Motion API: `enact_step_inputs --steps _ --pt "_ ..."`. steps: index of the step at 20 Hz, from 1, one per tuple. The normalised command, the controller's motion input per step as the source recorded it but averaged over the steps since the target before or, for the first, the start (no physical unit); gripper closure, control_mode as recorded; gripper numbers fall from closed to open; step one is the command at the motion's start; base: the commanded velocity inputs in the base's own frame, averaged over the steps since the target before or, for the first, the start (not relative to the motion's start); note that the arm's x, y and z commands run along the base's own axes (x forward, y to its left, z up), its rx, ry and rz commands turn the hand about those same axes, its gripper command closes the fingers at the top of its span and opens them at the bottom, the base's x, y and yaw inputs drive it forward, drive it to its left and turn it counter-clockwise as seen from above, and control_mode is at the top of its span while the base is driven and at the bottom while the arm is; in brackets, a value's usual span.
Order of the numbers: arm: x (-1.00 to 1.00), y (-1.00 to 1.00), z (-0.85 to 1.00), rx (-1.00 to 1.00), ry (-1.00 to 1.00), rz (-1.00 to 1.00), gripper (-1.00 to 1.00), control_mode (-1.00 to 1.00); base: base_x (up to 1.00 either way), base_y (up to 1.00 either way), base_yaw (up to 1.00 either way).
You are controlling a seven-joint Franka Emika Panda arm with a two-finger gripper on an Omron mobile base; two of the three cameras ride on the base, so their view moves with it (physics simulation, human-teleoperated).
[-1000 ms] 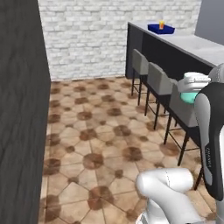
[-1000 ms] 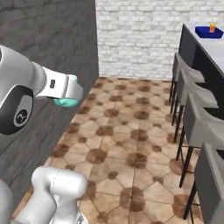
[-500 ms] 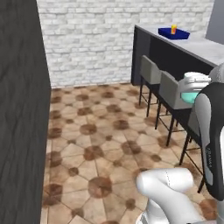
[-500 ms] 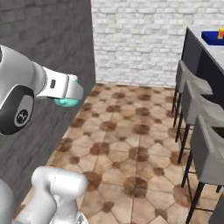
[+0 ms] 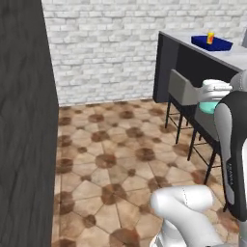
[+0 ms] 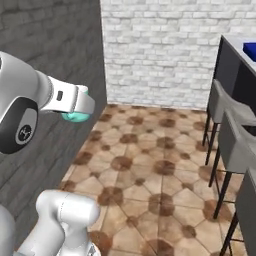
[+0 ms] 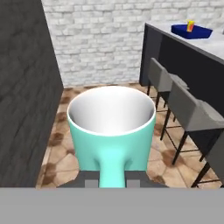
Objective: There is a tray on the dining counter. Grab the cup, mug, and pitcher and place them on the tray. The pitcher may be placed next to the tray if it cannot fit the tray.
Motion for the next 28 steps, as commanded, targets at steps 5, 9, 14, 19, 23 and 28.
enact_step_inputs --steps 5,9,14,19,23,28 --pt "0.0 0.0 0.0 0.0 0.0 0.0 1.0 1.0 1.0 0.12 -0.04" --pt "0.0 0.0 0.0 0.0 0.0 0.0 1.0 1.0 1.0 0.0 -0.15" --pt "0.0 0.0 0.0 0.0 0.0 0.0 1.0 1.0 1.0 0.04 -0.24" --pt "0.0 0.0 0.0 0.0 0.0 0.0 1.0 1.0 1.0 0.22 -0.37" --pt "0.0 0.0 0.0 0.0 0.0 0.0 1.0 1.0 1.0 0.36 -0.53" --pt "0.0 0.0 0.0 0.0 0.0 0.0 1.0 1.0 0.94 0.48 -0.61"
